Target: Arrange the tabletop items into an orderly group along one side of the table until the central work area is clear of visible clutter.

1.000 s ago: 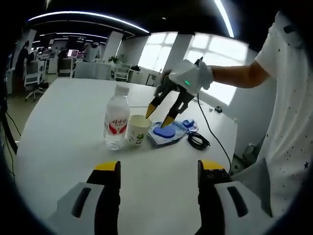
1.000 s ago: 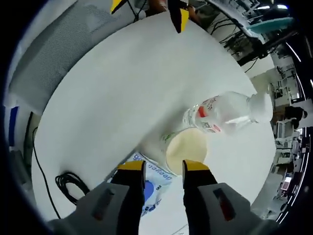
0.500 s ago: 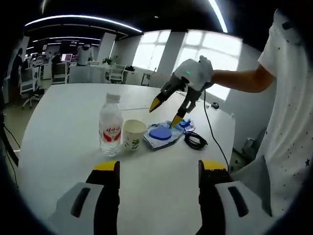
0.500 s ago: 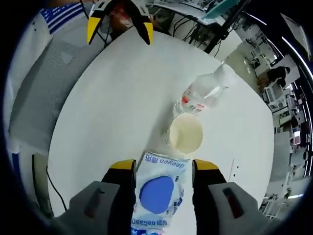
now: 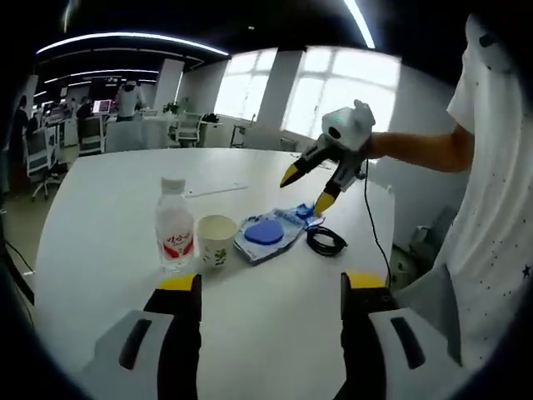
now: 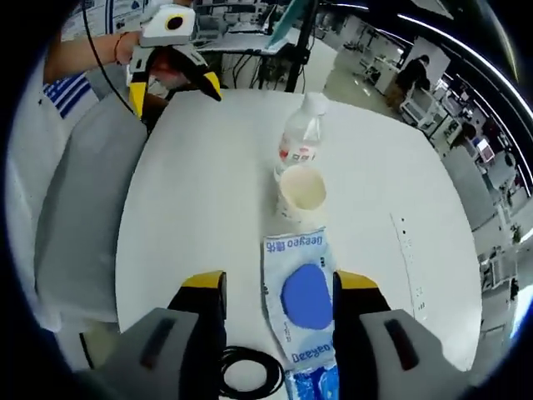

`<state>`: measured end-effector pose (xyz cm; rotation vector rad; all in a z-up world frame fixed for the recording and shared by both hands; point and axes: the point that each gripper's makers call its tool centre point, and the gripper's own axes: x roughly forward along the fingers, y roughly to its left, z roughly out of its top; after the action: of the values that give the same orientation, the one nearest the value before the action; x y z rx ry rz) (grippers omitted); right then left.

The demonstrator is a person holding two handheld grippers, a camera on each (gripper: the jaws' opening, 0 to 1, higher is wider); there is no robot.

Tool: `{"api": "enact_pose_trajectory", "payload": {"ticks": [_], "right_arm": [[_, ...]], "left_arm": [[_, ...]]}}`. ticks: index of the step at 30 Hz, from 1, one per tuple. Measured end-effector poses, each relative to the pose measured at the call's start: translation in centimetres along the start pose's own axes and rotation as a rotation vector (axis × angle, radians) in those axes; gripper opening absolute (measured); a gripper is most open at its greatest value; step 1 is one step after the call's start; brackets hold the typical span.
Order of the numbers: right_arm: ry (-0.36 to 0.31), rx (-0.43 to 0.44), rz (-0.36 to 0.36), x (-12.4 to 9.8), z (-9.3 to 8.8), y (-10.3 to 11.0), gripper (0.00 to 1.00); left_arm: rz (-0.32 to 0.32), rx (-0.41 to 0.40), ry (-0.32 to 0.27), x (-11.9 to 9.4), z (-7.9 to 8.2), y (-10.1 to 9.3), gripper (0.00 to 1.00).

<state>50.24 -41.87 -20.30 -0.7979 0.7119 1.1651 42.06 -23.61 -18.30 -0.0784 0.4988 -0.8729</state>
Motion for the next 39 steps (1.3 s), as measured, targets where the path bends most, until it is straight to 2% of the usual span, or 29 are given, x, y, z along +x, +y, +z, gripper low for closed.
{"api": "enact_pose_trajectory", "payload": {"ticks": [10, 20, 28, 39], "right_arm": [[-0.059, 0.21, -0.123, -5.1, -4.6, 0.8, 0.52], [-0.134, 0.419, -0.218, -9.6, -9.4, 3.5, 0.58], [-0.162, 0.52, -0.27, -12.0, -12.7, 5.6, 0.62], [-0.184, 0.597, -0.308, -13.4, -15.4, 8.2, 0.65]], "left_arm": [[-0.021, 0.028, 0.018, 0.5, 0.8, -1.7, 0.7], [-0.03, 0.049, 0.039, 1.4, 1.2, -3.2, 0.72], [-0.032, 0.068, 0.069, 1.6, 1.2, -4.4, 0.74], [-0.017, 0.076, 0.109, 1.0, 0.3, -5.3, 0.74]]}}
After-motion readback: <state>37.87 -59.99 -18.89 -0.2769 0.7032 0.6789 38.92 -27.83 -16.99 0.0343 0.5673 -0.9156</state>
